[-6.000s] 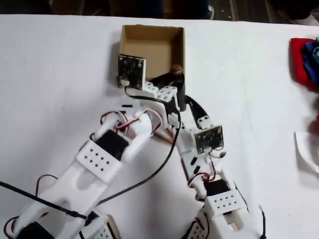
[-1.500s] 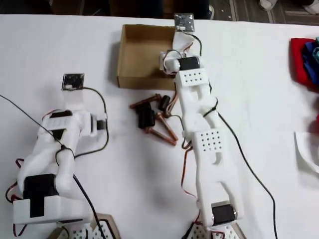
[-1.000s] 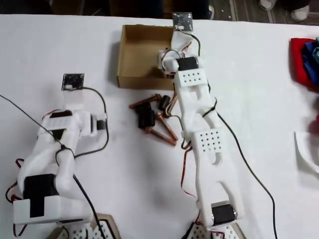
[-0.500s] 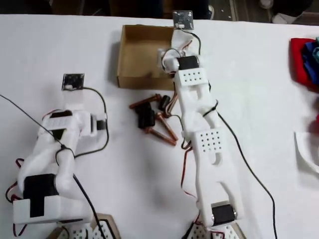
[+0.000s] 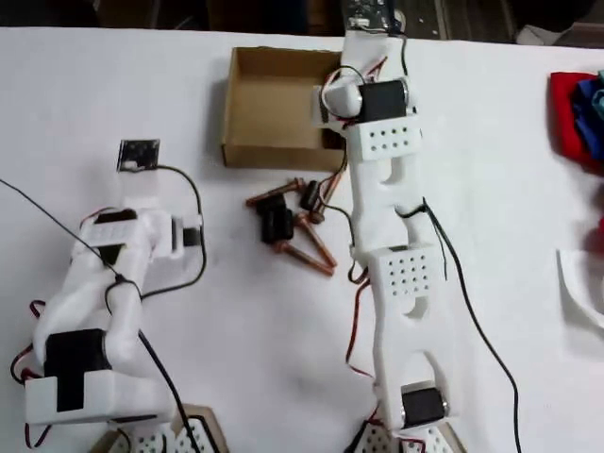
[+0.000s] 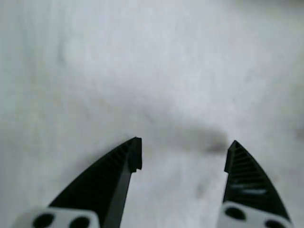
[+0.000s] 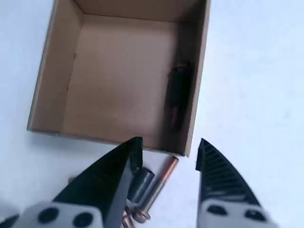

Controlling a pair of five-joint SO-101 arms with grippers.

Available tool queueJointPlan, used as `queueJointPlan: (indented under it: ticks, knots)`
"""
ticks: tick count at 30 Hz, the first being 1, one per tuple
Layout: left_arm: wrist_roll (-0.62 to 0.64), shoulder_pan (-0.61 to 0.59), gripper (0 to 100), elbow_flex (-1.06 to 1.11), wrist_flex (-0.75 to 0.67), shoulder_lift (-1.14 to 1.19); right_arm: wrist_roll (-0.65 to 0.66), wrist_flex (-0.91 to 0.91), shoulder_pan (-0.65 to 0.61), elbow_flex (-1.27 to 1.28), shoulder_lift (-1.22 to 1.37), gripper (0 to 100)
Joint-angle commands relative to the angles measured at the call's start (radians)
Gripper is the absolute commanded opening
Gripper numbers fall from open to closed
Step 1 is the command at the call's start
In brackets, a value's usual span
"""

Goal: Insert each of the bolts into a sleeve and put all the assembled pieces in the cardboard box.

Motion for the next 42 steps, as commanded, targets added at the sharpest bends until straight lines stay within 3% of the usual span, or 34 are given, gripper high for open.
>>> queueJointPlan:
  ticks: [1,6,11,16,21,25,28,32,37,42]
  knots:
    - [-0.008,0.008,29,-0.036,0.003,-0.005,0.112,0.033,-0.004,0.015,-0.137,18.0]
    - [-0.008,0.008,29,-0.036,0.003,-0.005,0.146,0.033,0.024,0.301,-0.386,18.0]
    - [-0.008,0.008,29,-0.036,0.005,-0.005,0.149,0.018,-0.002,0.973,-0.733,18.0]
    - [-0.005,0.008,29,-0.036,0.005,-0.005,0.146,-0.303,-0.036,1.504,-0.894,18.0]
    - [-0.006,0.008,29,-0.036,0.005,-0.005,0.141,-0.590,-0.110,1.763,-0.900,18.0]
    - [-0.006,0.008,29,-0.036,0.005,-0.005,0.141,-0.668,-0.160,1.800,-0.895,17.8]
    - [-0.006,0.008,29,-0.036,0.005,-0.005,0.124,-0.740,-0.166,1.761,-0.843,11.8]
    - [-0.006,0.008,29,-0.036,0.005,-0.005,-0.068,-0.753,-0.145,1.646,-0.691,2.5]
    - [-0.006,0.008,29,-0.036,0.005,-0.005,-0.184,-0.622,-0.140,1.415,-0.484,10.9]
    - [-0.006,0.008,29,-0.036,0.005,-0.005,-0.195,-0.478,-0.140,1.177,-0.326,13.9]
